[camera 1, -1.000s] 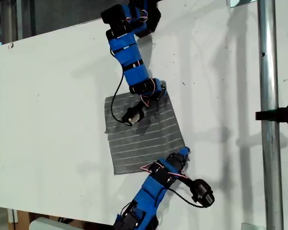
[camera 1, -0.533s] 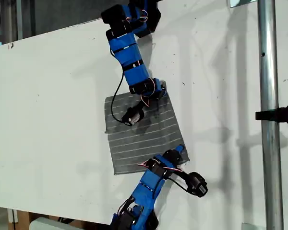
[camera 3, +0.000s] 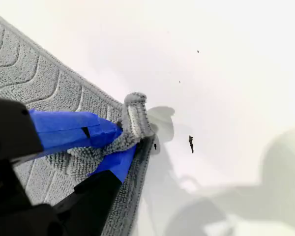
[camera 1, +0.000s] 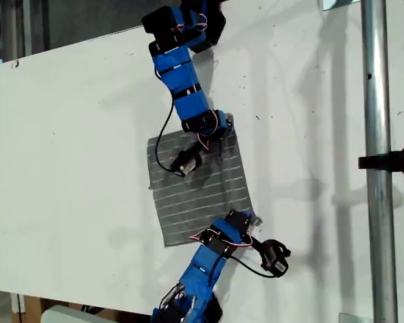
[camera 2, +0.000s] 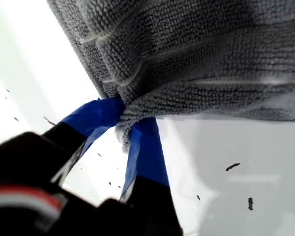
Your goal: Grasp corners of a towel and fold twice.
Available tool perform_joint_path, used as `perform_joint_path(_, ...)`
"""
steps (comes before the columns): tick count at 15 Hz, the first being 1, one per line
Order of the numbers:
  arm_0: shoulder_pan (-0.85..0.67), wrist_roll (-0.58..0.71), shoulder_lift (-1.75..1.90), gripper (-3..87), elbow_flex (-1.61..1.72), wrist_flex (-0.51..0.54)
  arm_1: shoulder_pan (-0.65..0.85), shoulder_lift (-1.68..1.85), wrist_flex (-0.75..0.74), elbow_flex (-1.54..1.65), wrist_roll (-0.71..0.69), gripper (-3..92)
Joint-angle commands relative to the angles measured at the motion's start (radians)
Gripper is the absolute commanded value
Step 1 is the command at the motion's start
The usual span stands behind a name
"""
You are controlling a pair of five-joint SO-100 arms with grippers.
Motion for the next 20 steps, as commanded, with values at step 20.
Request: perform_joint_path(20, -0.44, 0.376, 0.805, -2.7, 0.301, 0.325, 0.439, 0.199, 0.057, -0.193, -0.318, -0.2)
